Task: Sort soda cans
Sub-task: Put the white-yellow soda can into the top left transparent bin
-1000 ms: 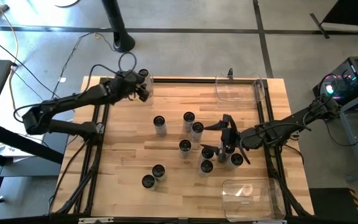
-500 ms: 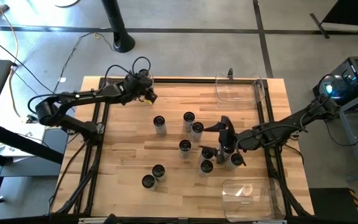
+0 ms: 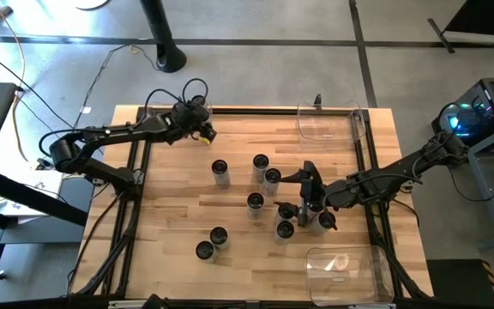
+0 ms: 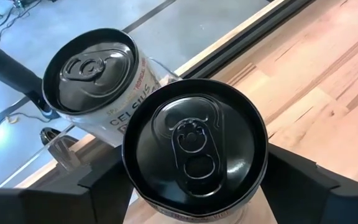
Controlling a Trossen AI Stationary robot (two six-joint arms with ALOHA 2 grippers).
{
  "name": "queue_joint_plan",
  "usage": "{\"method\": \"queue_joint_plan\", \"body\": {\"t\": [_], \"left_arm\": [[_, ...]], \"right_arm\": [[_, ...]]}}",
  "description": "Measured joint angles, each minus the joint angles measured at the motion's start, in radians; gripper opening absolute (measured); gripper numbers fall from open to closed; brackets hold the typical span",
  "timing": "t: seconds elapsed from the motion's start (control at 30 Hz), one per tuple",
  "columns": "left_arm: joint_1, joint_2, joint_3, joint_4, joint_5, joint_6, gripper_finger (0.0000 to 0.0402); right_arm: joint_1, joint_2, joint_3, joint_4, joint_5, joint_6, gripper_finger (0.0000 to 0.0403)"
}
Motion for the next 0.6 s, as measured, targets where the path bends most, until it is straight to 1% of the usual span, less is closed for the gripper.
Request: {"method": "queue_joint_plan", "body": {"t": [0.2,0.43,0.6], "left_arm": [[0.0,-0.018,0.0,-0.015,0.009,0.008,0.0299],[-0.006,-0.099,0.002,-0.012,0.006,0.028,0.0301],[-0.011,-0.155,0.002,-0.029,0.056,0.038,0.0301]], "right_arm": [[0.0,0.0,0.0,0.0,0.0,0.0,0.0304],[0.0,0.0,0.0,0.007,0.003,0.0,0.0304],[0.0,0.0,0.0,0.007,0.003,0.008,0.0304]]}}
